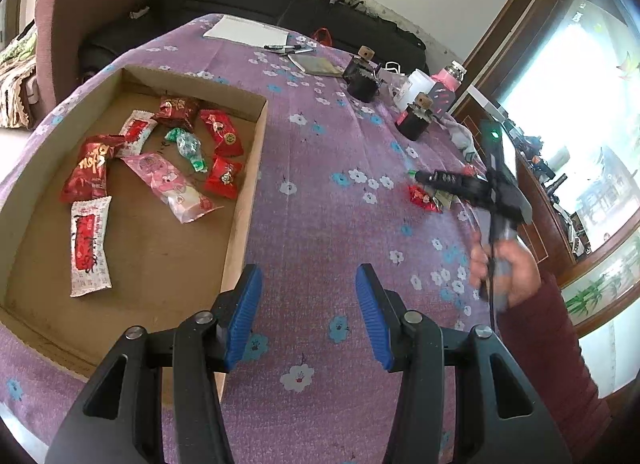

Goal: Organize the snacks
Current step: 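Grasp the green-printed candy packet with the right tool, then grasp the clear green-edged candy bag with the left tool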

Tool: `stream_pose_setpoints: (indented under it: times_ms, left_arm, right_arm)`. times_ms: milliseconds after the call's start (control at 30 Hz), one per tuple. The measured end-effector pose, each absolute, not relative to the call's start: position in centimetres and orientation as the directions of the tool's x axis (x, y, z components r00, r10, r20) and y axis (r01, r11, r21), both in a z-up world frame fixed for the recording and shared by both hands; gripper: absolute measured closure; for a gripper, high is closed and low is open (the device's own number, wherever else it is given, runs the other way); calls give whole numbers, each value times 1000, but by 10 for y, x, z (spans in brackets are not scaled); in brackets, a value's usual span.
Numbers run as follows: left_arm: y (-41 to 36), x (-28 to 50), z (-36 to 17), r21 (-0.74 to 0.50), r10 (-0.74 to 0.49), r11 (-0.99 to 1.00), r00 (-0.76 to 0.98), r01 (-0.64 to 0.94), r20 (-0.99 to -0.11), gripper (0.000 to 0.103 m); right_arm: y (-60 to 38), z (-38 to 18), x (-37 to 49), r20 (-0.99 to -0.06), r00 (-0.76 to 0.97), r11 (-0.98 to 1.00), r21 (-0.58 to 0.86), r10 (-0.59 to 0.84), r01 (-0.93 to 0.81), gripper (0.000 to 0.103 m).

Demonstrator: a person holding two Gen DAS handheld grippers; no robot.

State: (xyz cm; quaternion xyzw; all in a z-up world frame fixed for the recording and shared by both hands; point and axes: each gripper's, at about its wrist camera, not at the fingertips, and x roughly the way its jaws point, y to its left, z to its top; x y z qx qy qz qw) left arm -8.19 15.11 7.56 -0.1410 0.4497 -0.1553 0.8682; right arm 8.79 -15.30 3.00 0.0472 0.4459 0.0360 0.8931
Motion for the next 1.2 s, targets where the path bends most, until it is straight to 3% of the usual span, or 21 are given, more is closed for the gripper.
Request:
stream_pose_setpoints:
  times_ms: [100, 167, 300, 467, 700, 767, 833, 1200]
  left_arm:
    - [148, -80, 73, -391, -408, 908, 538, 153, -737, 56]
    - [144, -80, 71, -393, -417, 905, 531, 165, -738, 56]
    - [137, -80, 69, -397, -432, 899, 514, 183, -741, 56]
    - [126, -83, 71, -391, -444, 895, 505, 213, -740, 56]
    - [118, -86, 72, -367, -435, 901, 497, 232, -751, 56]
    - [117, -87, 74, -361, -430, 903, 497, 234, -754, 56]
    - [118, -88, 77, -353, -423, 906, 504, 233, -753, 56]
    - [95, -57, 77, -377, -445, 895, 482, 236, -755, 56]
  right_arm:
    - [-138, 30, 55, -794, 545, 963, 216, 268, -160, 78]
    - [-146, 42, 36, -747, 567, 937, 289, 348, -195, 77]
    - [-196, 63, 19, -679, 704, 962, 274, 207, -19, 62]
    - [-225, 51, 36, -715, 692, 960, 250, 97, 123, 62]
    - [-213, 30, 79, -759, 651, 970, 166, 12, 175, 61]
    - [-206, 27, 87, -760, 649, 976, 122, -27, 183, 64]
    - [-205, 26, 85, -759, 650, 976, 113, -36, 185, 80]
    - [-200, 17, -2, -740, 670, 975, 182, 51, 127, 80]
